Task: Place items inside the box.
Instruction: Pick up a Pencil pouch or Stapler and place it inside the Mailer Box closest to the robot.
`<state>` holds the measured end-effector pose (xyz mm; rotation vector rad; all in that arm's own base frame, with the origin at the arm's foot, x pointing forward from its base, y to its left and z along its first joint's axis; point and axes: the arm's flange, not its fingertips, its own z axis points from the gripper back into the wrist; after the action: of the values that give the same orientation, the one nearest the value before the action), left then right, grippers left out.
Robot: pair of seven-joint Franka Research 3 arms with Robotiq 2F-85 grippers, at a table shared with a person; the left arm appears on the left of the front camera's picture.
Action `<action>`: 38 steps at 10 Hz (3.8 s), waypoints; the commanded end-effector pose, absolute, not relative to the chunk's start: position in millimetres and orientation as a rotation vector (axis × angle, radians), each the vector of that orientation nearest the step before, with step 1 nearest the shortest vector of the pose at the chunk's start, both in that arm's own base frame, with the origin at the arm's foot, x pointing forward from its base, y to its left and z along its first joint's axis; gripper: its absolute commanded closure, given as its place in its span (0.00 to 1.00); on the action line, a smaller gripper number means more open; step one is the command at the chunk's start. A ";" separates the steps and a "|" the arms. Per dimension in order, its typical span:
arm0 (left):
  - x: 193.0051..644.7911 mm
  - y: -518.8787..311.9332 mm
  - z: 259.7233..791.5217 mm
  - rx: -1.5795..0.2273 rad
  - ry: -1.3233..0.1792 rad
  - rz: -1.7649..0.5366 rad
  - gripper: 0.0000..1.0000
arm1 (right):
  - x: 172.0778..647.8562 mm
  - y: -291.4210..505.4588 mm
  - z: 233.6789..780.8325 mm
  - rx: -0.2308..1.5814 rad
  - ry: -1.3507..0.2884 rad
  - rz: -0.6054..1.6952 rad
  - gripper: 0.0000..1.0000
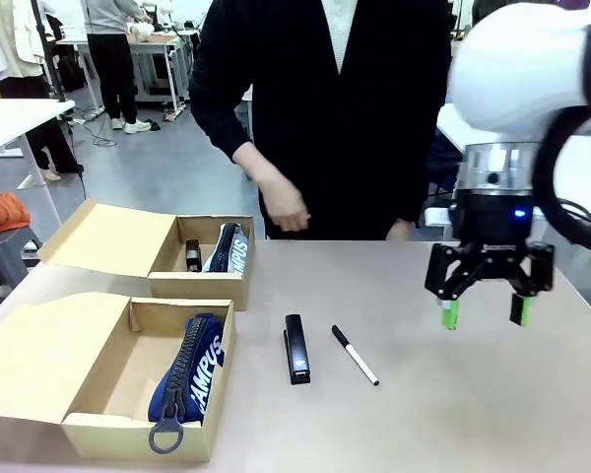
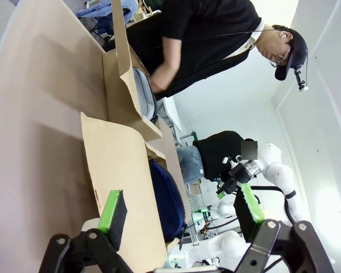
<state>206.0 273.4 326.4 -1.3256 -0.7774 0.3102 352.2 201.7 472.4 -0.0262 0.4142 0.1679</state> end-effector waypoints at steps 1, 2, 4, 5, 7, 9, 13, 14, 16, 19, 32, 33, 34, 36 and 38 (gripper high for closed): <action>206.1 269.6 327.5 -1.332 -0.812 0.300 0.04 | 372.8 232.0 471.2 -0.190 0.424 0.231 0.00; 206.1 269.6 327.5 -1.332 -0.812 0.300 0.04 | 369.6 192.8 479.1 -0.094 0.419 0.096 0.00; 206.1 269.6 327.5 -1.332 -0.812 0.300 0.04 | 295.0 56.3 504.7 0.180 0.243 -0.231 0.00; 206.1 269.6 327.5 -1.332 -0.812 0.300 0.04 | 254.8 9.3 500.0 0.287 0.137 -0.295 0.00; 206.1 269.6 327.5 -1.332 -0.812 0.300 0.04 | 207.1 -49.1 461.7 0.549 -0.001 -0.456 0.00; 206.1 269.6 327.5 -1.332 -0.812 0.300 0.04 | 186.4 -67.6 425.9 0.794 -0.138 -0.597 0.00; 206.1 269.6 327.5 -1.332 -0.812 0.300 0.04 | 216.5 -61.0 481.0 0.520 0.144 -0.429 0.00; 206.1 269.6 327.5 -1.332 -0.812 0.300 0.04 | 216.5 -61.0 481.0 0.520 0.144 -0.429 0.00; 206.1 269.6 327.5 -1.332 -0.812 0.300 0.04 | 218.4 -57.4 483.2 0.504 0.150 -0.449 0.00; 206.1 269.6 327.5 -1.332 -0.812 0.300 0.04 | 292.9 64.6 525.4 0.368 0.265 -0.432 0.00; 206.1 269.6 327.5 -1.332 -0.812 0.300 0.04 | 376.6 376.2 428.5 0.003 0.277 -0.030 0.00; 206.1 269.6 327.5 -1.332 -0.812 0.300 0.04 | 379.4 384.1 401.3 0.005 0.247 0.032 0.00; 206.1 269.6 327.5 -1.332 -0.812 0.300 0.04 | 379.2 388.6 376.5 0.007 0.241 0.056 0.00; 206.1 269.6 327.5 -1.332 -0.812 0.300 0.04 | 371.1 399.7 344.0 0.024 0.225 0.143 0.00; 206.1 269.6 327.5 -1.332 -0.812 0.300 0.04 | 374.9 412.3 317.7 0.004 0.187 0.180 0.00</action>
<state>206.3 273.3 326.5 -1.3254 -0.7771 0.3089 370.5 412.5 321.6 0.0267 0.2362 0.1654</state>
